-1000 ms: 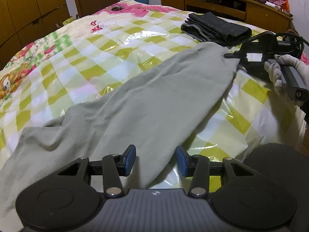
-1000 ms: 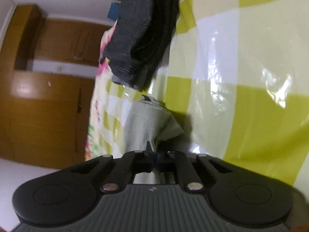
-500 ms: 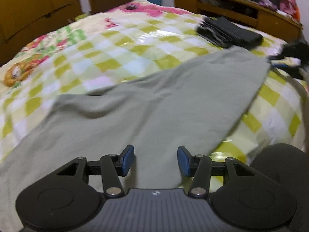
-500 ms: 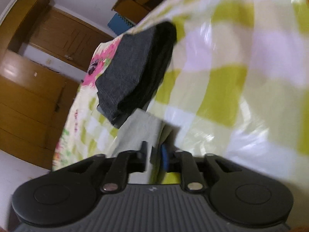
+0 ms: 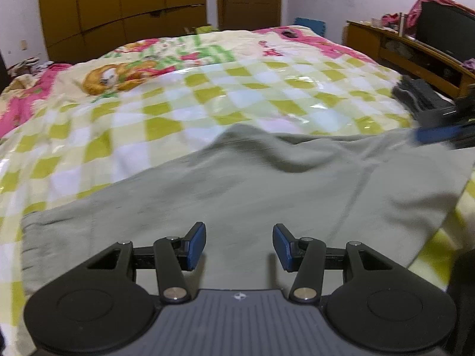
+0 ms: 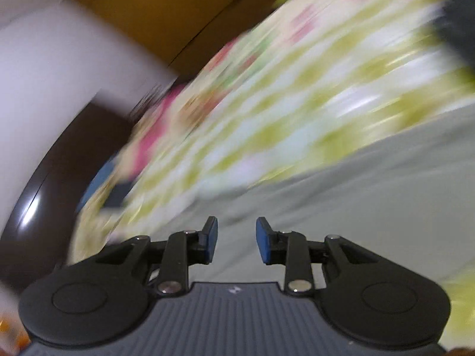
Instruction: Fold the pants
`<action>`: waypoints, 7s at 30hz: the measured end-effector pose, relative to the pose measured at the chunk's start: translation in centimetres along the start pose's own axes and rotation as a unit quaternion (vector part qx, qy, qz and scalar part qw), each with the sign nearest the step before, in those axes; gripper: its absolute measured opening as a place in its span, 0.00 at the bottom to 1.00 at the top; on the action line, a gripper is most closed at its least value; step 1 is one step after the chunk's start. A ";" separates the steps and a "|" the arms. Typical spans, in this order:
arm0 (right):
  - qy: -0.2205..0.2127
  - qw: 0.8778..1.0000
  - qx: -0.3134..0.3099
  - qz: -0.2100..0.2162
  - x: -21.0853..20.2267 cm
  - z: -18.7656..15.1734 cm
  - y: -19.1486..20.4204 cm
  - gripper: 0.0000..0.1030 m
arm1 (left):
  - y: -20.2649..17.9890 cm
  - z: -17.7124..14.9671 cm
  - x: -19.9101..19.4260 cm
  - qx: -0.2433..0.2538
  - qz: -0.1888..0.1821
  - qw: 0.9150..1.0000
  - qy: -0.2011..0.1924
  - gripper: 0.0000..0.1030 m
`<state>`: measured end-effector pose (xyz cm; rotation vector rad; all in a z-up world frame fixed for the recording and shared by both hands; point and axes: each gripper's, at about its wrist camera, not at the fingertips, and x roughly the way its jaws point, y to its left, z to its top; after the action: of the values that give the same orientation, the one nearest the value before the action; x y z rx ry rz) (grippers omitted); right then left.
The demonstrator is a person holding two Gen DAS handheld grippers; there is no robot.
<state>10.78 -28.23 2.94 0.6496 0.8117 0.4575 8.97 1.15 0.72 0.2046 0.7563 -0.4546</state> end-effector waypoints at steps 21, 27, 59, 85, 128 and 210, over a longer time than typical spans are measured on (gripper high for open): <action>0.147 0.988 -0.044 0.027 13.7 7.5 -1.1 0.26 | 8.1 -3.5 0.9 -0.072 0.037 0.997 0.005 0.66; 0.172 0.980 -0.073 0.067 14.7 7.6 0.1 0.27 | 8.5 -3.4 0.6 -0.076 0.031 0.997 0.008 0.66; 0.235 0.947 -0.220 0.005 15.2 5.1 3.4 0.41 | 8.5 -3.6 1.0 -0.067 0.028 0.997 0.010 0.70; 0.089 0.989 -0.099 0.059 12.0 4.7 4.3 0.43 | 8.8 -3.2 -1.1 -0.078 0.048 0.996 -0.001 0.71; -0.125 0.985 0.096 -0.067 -5.4 4.3 -13.6 0.46 | -14.1 4.0 5.9 0.147 -0.073 0.984 0.065 0.71; -0.334 0.894 0.295 -0.050 -16.8 -7.1 -21.5 0.43 | -18.4 8.9 12.7 0.148 -0.047 0.987 0.044 0.72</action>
<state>-2.29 -51.25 -6.84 1.2368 0.3016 -0.1382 13.89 -22.23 -2.19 0.4702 0.7851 -0.6503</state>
